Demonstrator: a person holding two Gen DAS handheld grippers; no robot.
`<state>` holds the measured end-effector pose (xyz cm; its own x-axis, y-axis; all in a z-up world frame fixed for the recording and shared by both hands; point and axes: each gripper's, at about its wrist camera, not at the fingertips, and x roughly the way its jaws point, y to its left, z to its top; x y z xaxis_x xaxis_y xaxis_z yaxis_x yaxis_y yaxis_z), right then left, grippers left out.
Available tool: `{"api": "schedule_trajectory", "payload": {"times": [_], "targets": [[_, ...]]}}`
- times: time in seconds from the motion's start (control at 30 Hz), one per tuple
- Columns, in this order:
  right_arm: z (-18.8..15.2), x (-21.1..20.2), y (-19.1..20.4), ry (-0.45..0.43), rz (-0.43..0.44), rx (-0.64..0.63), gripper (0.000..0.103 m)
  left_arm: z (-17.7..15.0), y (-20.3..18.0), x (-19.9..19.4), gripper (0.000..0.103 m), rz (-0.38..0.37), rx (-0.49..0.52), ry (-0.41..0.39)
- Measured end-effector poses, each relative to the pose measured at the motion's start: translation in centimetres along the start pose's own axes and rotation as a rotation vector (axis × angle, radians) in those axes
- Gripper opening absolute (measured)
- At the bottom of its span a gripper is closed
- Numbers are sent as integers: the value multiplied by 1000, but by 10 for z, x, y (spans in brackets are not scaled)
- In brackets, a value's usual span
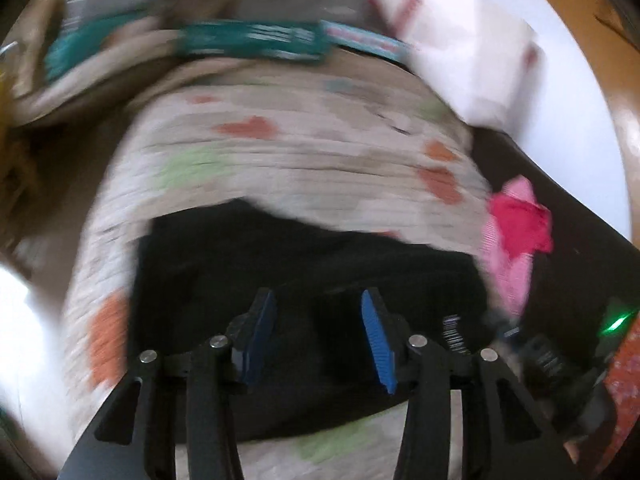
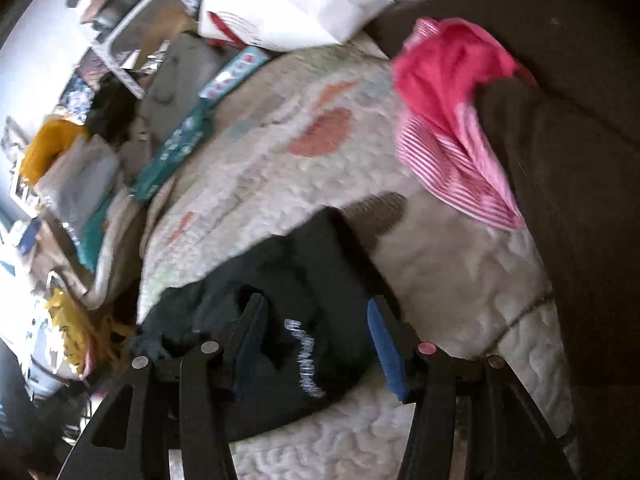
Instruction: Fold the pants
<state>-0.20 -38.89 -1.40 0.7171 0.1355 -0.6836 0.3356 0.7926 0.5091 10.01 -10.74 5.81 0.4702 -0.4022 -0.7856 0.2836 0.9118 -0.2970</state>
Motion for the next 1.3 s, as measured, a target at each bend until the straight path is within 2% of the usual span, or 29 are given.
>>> {"api": "schedule_trajectory", "payload": {"times": [0.1, 0.2, 0.33, 0.6, 0.7, 0.8, 0.87, 0.93, 0.97, 1.03, 1.07, 1.17, 1.3], "targets": [[-7, 14, -2, 25, -14, 11, 58, 23, -41, 40, 47, -65, 78, 80], [-11, 21, -13, 40, -16, 47, 60, 36, -82, 79, 47, -78, 181, 132], [-11, 28, -19, 25, 17, 84, 65, 44, -120, 124, 47, -115, 248, 217], [-21, 22, -26, 11, -37, 97, 63, 39, -157, 182, 52, -65, 439, 342], [-25, 26, -19, 24, -39, 67, 63, 34, -162, 190, 54, -40, 485, 363], [-28, 26, -19, 7, -44, 69, 65, 23, -171, 188, 53, -9, 588, 341], [-29, 29, -19, -7, -35, 66, 68, 18, -174, 184, 40, 7, 621, 317], [-28, 33, -16, -17, -19, 70, 70, 14, -175, 178, 33, 27, 650, 285], [-27, 35, -15, -10, -8, 65, 69, 12, -174, 175, 30, 33, 656, 274], [-24, 38, -12, 22, 41, 62, 48, 12, -171, 167, 27, 28, 644, 262], [-23, 39, -12, 42, 62, 70, 32, 12, -169, 160, 25, 22, 635, 252], [-22, 34, -11, 57, 105, 75, 25, 16, -162, 137, 23, 1, 613, 221], [-18, 15, 11, 25, 165, 0, 23, 32, -146, 100, 22, -45, 539, 165]]}}
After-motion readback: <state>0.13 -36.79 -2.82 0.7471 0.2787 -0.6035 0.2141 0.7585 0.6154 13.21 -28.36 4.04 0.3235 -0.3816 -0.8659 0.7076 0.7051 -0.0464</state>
